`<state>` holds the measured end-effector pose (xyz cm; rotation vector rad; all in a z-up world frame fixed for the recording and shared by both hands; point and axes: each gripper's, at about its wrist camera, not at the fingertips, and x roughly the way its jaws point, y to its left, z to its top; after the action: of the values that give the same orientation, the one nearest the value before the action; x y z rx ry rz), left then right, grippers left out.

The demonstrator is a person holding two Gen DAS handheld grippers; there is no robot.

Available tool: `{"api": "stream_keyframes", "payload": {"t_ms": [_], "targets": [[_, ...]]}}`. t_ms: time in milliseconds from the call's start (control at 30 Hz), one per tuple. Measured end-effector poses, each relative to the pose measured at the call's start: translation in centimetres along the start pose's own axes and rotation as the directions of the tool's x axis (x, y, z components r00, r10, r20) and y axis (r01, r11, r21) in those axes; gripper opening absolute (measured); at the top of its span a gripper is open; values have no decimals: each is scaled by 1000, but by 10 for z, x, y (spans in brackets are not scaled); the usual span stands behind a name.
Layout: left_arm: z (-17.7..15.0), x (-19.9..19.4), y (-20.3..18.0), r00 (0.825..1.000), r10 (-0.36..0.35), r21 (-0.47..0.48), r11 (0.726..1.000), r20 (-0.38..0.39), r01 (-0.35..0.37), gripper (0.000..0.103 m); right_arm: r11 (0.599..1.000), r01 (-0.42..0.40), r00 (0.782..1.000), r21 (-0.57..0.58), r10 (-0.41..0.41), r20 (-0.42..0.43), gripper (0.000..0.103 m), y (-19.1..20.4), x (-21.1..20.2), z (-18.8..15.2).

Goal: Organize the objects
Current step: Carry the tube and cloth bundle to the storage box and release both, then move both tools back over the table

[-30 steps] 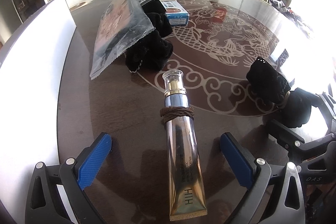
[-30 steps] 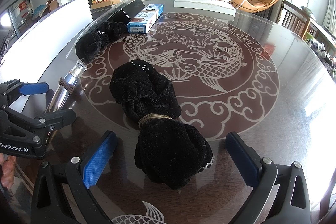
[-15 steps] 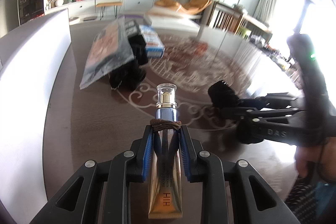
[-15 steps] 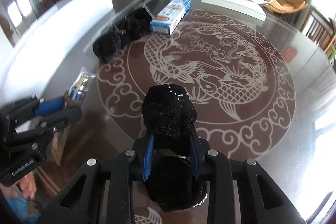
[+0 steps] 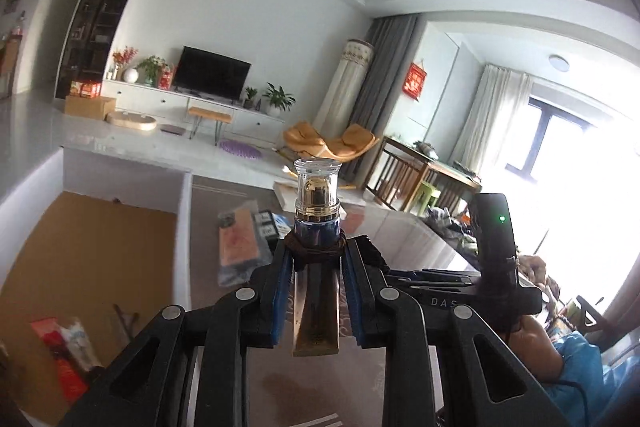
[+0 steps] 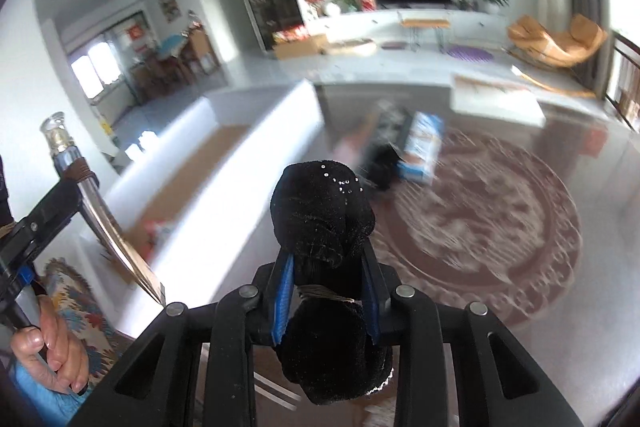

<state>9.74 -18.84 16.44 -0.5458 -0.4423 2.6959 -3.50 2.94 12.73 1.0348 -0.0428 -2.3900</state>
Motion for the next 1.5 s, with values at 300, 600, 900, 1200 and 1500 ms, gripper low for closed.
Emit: {"api": "stream_keyframes", "payload": {"t_ms": [300, 600, 900, 1200, 1500], "targets": [[10, -15, 138, 865, 421, -79, 886, -272, -457, 43, 928, -366, 929, -75, 360, -83, 36, 141, 62, 45], [-6, -9, 158, 750, 586, -95, 765, -306, -637, 81, 953, -298, 955, -49, 297, -28, 94, 103, 74, 24], [-27, 61, -2, 947, 179, -32, 980, -268, -194, 94, 955, 294, 952, 48, -287, -107, 101, -72, 72, -77], [-118, 195, -75, 865, 176, 67, 984, -471, -163, 95, 864, 481, 875, 146, -462, -146, 101, -141, 42, -111], [-124, 242, -51, 816, 393, 258, 916, -423, -307, 95, 859, 490, 869, 146, -468, -161, 102, -149, 53, -113]]}}
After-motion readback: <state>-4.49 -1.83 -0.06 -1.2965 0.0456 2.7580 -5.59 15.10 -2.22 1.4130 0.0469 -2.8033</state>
